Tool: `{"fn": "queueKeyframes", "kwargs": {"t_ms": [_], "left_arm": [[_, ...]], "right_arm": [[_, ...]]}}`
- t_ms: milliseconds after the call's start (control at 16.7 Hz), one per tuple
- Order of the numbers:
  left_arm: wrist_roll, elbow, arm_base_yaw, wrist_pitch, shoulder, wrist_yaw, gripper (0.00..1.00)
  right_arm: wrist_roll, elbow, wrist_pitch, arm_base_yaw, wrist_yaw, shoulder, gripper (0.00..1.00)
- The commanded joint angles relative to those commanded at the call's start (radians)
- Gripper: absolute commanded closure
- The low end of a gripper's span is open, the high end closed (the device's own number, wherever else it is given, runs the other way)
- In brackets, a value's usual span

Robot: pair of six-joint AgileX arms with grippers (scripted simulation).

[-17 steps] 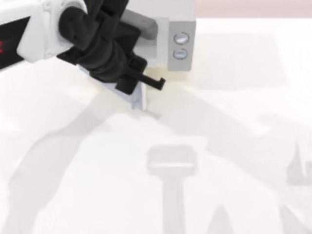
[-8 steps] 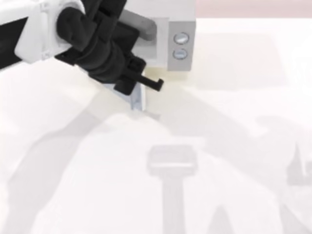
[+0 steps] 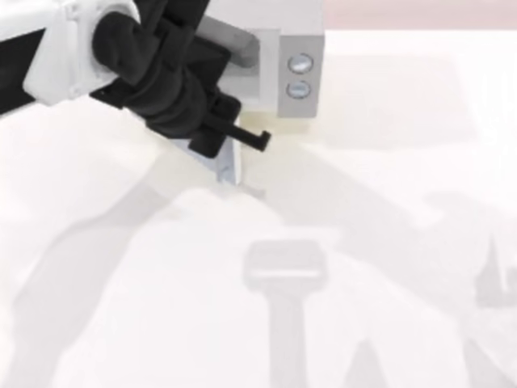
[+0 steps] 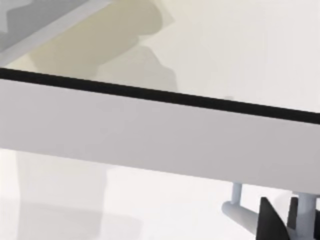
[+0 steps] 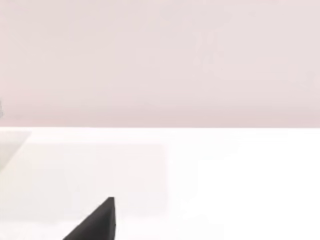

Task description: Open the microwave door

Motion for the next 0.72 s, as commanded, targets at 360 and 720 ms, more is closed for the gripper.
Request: {"fn": "queueKeyframes", "kwargs": {"t_ms": [360, 720], "left_arm": [[0.000, 0.000, 0.000, 0.000, 0.000, 0.000, 1.00], [0.011, -0.005, -0.001, 0.001, -0.008, 0.014, 1.00]], "right_arm": [[0.000, 0.000, 0.000, 0.000, 0.000, 0.000, 0.00], [0.000, 0.000, 0.000, 0.000, 0.000, 0.000, 0.00]]}}
